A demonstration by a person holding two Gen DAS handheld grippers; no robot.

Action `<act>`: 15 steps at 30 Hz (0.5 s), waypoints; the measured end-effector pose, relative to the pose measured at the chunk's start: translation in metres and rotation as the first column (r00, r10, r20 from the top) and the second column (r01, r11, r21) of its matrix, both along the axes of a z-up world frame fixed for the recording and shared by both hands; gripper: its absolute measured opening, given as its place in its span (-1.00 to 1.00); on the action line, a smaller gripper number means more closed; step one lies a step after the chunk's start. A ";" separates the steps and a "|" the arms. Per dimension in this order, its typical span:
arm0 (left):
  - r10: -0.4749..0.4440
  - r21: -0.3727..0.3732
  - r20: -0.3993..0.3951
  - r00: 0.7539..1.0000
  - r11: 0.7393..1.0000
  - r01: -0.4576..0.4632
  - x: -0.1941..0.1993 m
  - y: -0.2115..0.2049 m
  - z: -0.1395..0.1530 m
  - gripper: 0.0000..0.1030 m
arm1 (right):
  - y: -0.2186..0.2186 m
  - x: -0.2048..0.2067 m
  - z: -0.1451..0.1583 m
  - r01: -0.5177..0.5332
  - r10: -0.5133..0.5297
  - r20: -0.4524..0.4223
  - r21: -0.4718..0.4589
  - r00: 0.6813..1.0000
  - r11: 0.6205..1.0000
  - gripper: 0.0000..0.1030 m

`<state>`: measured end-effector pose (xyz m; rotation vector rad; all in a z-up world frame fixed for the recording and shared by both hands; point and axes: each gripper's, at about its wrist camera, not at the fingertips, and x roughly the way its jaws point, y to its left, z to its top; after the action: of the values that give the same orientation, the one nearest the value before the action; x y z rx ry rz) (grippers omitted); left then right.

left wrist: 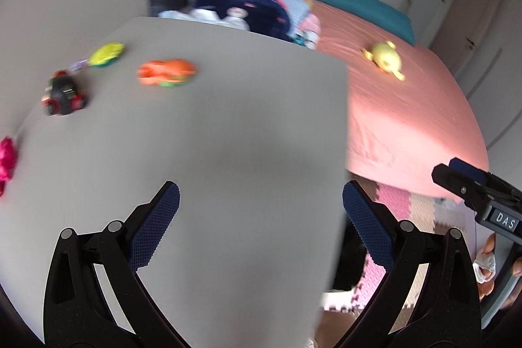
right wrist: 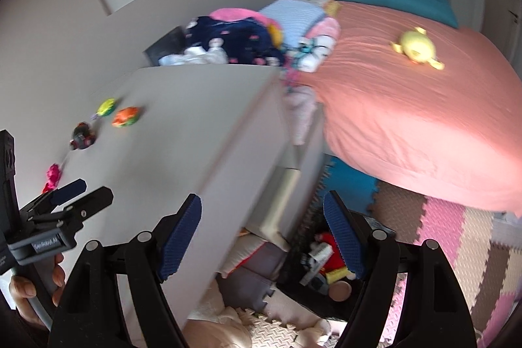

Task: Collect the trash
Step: 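Move both open grippers back over the desk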

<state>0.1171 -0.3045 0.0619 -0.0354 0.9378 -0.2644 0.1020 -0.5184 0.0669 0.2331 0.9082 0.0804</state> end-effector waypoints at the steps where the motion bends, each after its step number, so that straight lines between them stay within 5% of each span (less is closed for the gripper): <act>1: 0.029 -0.001 0.005 1.000 1.000 -0.029 0.001 0.017 0.002 0.88 | 0.010 0.004 0.001 -0.015 0.015 0.001 0.000 1.000 1.000 0.51; 15: 0.282 0.013 0.053 0.958 0.959 -0.283 0.003 0.179 0.003 0.88 | 0.145 0.062 0.002 -0.179 0.178 -0.018 -0.020 0.984 0.984 0.51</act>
<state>0.1200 -0.1252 0.0652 -0.1426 0.8728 0.0093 0.1642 -0.3732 0.0687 0.1317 0.9446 0.2348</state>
